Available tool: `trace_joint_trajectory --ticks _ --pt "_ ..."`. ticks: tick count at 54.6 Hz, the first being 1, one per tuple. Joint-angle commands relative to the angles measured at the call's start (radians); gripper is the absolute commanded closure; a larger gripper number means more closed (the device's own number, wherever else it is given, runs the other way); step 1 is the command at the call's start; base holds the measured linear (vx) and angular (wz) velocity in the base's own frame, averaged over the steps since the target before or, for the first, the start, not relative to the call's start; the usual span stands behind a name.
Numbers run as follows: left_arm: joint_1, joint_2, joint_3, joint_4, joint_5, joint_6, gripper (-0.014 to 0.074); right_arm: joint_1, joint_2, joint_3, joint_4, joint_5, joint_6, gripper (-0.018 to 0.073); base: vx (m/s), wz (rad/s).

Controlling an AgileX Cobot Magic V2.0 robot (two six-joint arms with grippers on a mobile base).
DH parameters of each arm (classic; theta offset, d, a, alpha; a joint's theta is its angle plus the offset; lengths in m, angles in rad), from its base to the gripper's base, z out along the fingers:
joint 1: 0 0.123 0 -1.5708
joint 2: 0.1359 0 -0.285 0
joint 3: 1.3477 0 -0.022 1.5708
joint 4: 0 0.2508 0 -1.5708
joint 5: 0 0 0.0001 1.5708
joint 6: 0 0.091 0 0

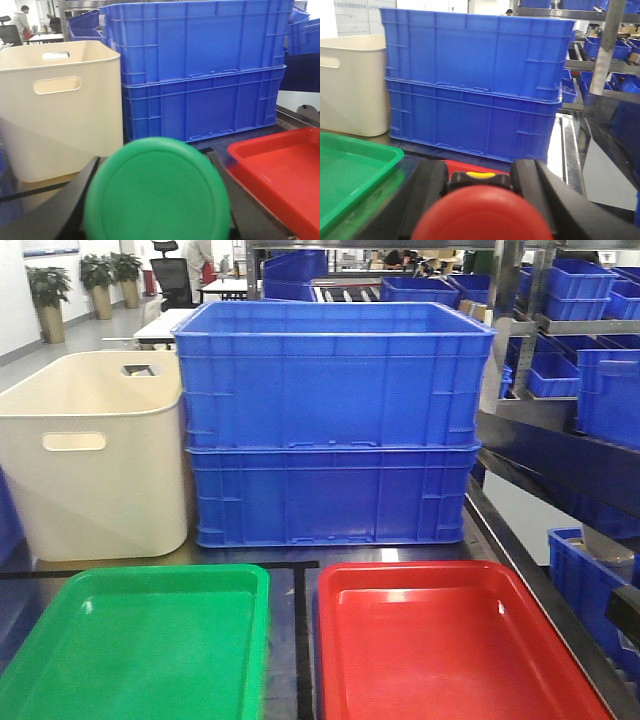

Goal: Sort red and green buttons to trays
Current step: 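Drive the base up to the green and red trays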

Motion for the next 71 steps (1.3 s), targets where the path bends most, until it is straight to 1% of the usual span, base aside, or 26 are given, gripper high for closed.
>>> trace_joint_trajectory --ticks 1,22,71 --pt "-0.004 0.002 -0.030 -0.006 -0.088 -0.008 0.0595 0.002 0.003 -0.034 -0.007 -0.086 -0.002 0.0568 0.09 -0.18" --pt "-0.004 0.002 -0.030 -0.006 -0.088 -0.008 0.0595 0.002 0.003 -0.034 -0.007 -0.086 -0.002 0.0568 0.05 -0.11" --pt "-0.004 0.002 -0.030 -0.006 -0.088 -0.008 0.0594 0.002 0.003 -0.034 -0.007 -0.086 -0.002 0.0568 0.02 0.06"
